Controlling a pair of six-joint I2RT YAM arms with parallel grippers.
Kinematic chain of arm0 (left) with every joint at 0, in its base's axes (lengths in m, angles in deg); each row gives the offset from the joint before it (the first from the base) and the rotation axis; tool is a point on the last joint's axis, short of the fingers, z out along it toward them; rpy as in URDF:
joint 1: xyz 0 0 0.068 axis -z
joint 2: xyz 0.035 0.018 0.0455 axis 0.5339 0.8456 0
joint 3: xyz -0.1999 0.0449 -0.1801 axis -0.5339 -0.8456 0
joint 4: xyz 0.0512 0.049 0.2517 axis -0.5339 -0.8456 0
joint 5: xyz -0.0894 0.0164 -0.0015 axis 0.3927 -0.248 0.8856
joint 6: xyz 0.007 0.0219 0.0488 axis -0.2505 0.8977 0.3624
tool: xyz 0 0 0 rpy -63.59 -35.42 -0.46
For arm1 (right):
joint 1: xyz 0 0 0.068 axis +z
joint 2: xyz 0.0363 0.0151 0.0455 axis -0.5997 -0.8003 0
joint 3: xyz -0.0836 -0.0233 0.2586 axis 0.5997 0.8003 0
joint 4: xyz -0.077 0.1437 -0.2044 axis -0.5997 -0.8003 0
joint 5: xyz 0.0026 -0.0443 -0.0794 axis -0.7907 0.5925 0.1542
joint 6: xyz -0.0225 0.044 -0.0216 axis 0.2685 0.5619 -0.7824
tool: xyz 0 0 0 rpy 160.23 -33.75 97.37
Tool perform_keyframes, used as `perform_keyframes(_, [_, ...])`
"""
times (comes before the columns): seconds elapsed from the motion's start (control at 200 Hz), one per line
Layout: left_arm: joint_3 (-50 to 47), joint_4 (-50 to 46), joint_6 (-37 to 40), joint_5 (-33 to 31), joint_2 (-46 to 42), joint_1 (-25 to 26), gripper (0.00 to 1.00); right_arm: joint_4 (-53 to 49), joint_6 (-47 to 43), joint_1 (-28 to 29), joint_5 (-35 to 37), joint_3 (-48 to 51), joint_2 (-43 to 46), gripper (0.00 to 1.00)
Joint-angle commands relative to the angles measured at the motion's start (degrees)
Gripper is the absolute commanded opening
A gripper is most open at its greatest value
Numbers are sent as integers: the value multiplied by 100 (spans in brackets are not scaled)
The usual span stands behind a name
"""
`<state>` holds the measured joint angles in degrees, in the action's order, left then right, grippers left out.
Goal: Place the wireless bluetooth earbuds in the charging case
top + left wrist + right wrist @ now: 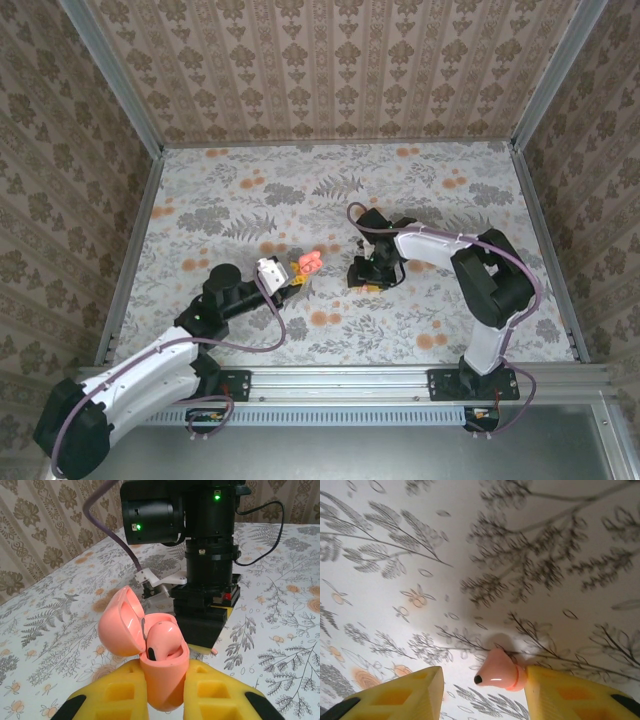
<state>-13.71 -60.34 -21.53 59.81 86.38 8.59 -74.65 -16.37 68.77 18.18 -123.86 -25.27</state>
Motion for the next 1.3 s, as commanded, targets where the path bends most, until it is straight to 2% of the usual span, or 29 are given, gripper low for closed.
perform_keyframes(0.0, [-59, -13, 133, -49, -102, 45, 4, 461, -201, 16, -207, -245, -115, 47])
perform_keyframes(0.15, [-59, -5, 115, -54, -118, 45, 4, 349, -320, 24, -196, -438, -101, 47])
perform_keyframes(0.37, [-68, -55, 106, -69, -187, 38, 4, -1079, -863, 315, 699, -990, -36, 46])
perform_keyframes(0.66, [-88, -82, 80, -97, -246, 45, 4, -1849, -1648, 761, 1270, -1494, -351, 43])
perform_keyframes(0.8, [-86, -115, 75, -115, -301, 42, 4, -1955, -1742, 866, 1441, -1659, -579, 41])
perform_keyframes(1.295, [-70, -235, 76, -150, -381, 45, 4, -1895, -1807, 938, 1763, -1921, -990, 45])
